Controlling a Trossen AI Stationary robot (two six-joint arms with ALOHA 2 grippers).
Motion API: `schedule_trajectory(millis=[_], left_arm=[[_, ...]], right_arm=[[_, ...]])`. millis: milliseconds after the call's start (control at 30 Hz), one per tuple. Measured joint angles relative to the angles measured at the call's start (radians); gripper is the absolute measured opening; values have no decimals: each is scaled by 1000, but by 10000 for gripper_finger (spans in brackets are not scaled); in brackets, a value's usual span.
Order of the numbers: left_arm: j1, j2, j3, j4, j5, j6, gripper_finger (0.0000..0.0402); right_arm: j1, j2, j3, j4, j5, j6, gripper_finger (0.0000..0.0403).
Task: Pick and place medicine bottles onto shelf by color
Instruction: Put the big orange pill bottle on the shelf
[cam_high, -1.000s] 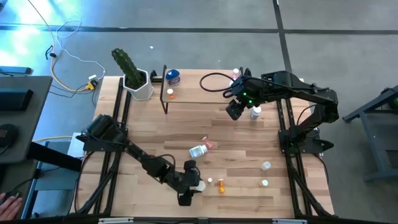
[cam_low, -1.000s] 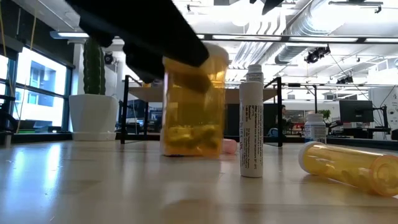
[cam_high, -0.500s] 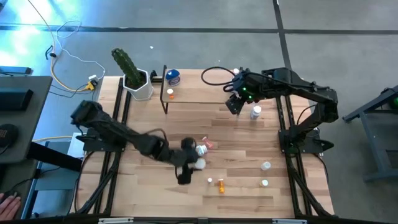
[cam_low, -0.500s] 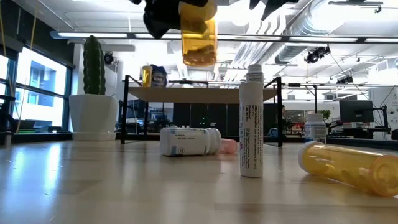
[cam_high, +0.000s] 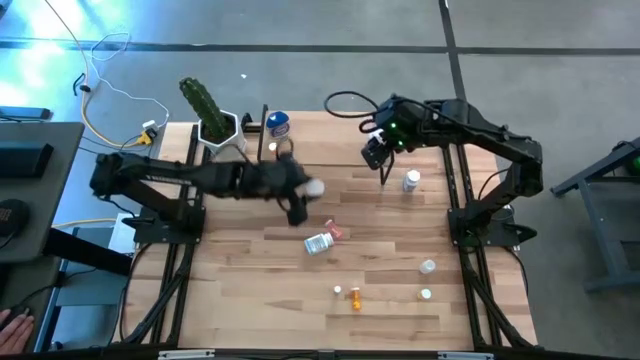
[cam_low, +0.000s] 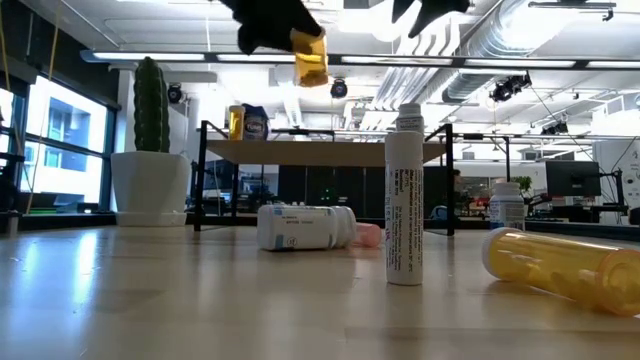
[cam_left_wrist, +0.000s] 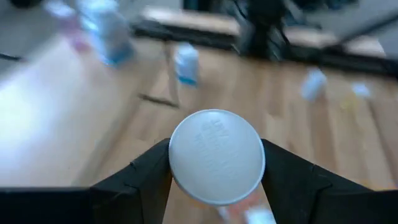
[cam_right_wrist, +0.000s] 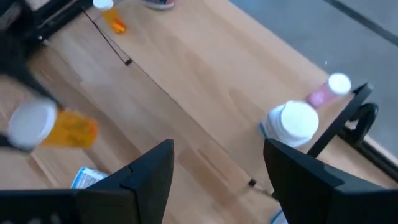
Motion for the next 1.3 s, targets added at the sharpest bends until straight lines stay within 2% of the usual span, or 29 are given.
schedule_trajectory(millis=[200, 433, 733, 967, 1300], left_arm=[[149, -18, 24, -52, 2, 49, 204], [292, -5, 114, -101, 64, 116, 204], [449, -5, 145, -88, 80, 41, 204], [480, 38, 144, -69, 123, 12, 204], [472, 130, 144, -65, 131, 62, 204]], right_arm=[[-45, 0, 0, 57, 0, -68, 239], [-97, 0, 0, 68, 0, -118, 239], [-153, 0, 0, 68, 0, -178, 239], [-198, 0, 0, 78, 0, -195, 239], [-245, 0, 0, 93, 0, -186, 239]])
